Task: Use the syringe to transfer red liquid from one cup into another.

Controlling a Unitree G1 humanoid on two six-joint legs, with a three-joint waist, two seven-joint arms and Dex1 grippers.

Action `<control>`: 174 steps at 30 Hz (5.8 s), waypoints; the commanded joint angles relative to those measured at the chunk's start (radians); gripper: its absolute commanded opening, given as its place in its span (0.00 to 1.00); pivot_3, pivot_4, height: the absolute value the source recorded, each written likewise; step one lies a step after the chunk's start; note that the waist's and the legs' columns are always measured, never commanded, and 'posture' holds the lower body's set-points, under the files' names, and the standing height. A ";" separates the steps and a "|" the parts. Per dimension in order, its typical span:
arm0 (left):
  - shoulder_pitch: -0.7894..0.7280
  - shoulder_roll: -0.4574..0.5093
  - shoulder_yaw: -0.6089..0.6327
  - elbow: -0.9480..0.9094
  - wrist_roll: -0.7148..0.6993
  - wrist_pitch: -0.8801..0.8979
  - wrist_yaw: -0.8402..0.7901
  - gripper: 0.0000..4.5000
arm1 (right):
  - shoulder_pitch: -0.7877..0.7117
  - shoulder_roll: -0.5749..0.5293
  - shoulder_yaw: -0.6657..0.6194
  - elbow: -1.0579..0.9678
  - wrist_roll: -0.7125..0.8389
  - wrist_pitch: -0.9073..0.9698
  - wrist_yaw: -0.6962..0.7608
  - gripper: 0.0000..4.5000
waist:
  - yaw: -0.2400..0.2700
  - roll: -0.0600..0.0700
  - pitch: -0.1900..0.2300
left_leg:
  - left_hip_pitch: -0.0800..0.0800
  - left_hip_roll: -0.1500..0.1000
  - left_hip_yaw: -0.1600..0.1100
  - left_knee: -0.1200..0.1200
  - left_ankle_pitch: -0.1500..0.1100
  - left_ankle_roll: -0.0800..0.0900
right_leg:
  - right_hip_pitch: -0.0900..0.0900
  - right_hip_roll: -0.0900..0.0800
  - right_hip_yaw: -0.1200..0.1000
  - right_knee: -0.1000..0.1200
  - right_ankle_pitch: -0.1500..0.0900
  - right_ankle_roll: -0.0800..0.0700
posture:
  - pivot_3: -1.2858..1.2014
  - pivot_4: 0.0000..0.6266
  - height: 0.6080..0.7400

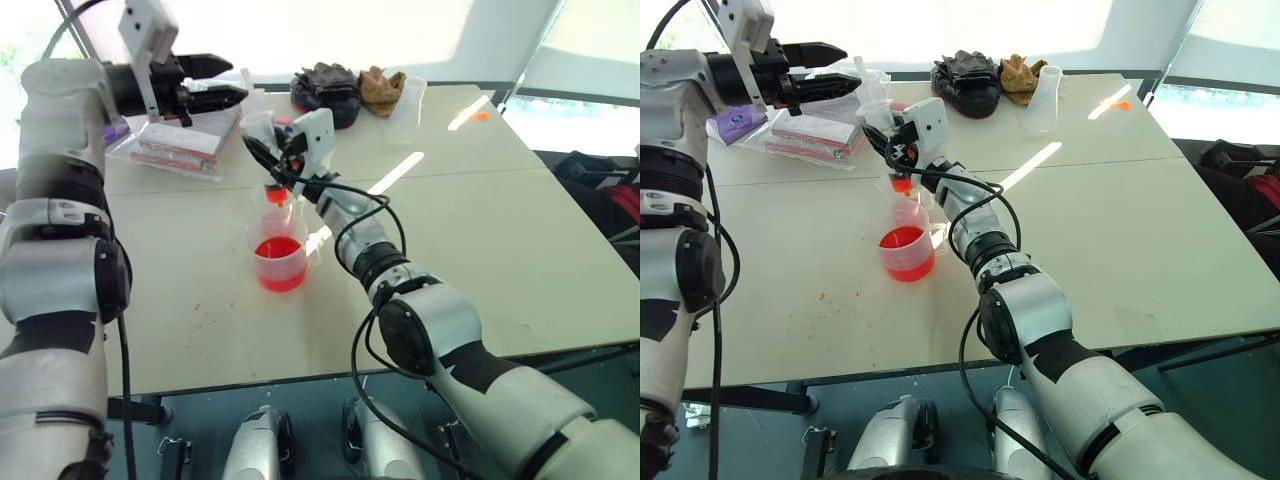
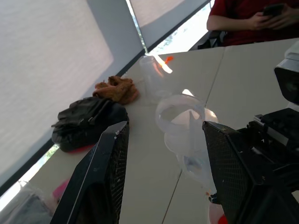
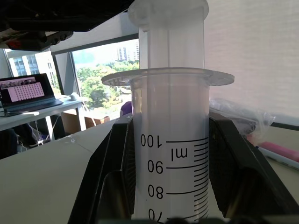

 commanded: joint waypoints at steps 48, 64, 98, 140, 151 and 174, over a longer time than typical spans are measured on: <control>-0.099 -0.014 0.013 0.132 0.044 -0.111 0.081 0.57 | -0.032 0.034 0.006 -0.044 -0.015 -0.043 0.001 0.33 | -0.001 0.000 0.000 | 0.000 0.000 0.000 0.000 0.000 0.000 | 0.000 0.000 0.000 0.001 0.000 0.000 | 0.52 0.24 1.00; -0.068 -0.007 -0.038 0.103 0.094 -0.100 -0.046 0.57 | -0.055 0.025 -0.009 -0.030 -0.018 -0.046 -0.037 0.33 | 0.000 0.000 0.000 | 0.000 0.000 0.000 0.000 0.000 0.000 | 0.000 0.000 0.000 0.001 0.000 0.000 | 0.52 0.24 1.00; -0.156 0.048 0.001 0.184 0.097 -0.150 0.053 0.57 | -0.037 0.035 -0.011 -0.037 -0.015 -0.046 -0.023 0.33 | -0.002 0.000 0.000 | 0.000 0.000 0.000 0.001 0.000 0.001 | 0.000 0.000 0.000 0.001 0.000 0.000 | 0.52 0.24 1.00; -0.114 -0.048 -0.089 0.240 0.239 -0.302 -0.028 0.57 | -0.041 0.044 0.013 -0.036 -0.038 -0.062 -0.038 0.33 | -0.001 0.000 0.000 | 0.000 0.000 0.000 0.001 -0.001 0.002 | 0.000 0.000 0.000 0.001 0.000 0.000 | 0.52 0.24 1.00; -0.103 -0.055 -0.084 0.224 0.233 -0.304 -0.039 0.57 | -0.062 0.038 0.000 -0.040 -0.027 -0.064 -0.048 0.33 | -0.001 0.000 0.000 | 0.000 0.000 0.000 0.001 -0.001 0.002 | 0.000 0.000 0.000 0.001 0.000 0.000 | 0.52 0.24 1.00; 0.350 0.186 0.281 -0.650 -0.238 0.609 0.013 0.57 | -0.090 -0.255 -0.079 -0.581 0.211 0.500 -0.039 0.33 | 0.000 0.000 0.001 | -0.001 0.000 -0.003 0.002 0.002 -0.003 | 0.000 -0.001 0.002 0.007 0.000 0.000 | 0.52 0.24 1.00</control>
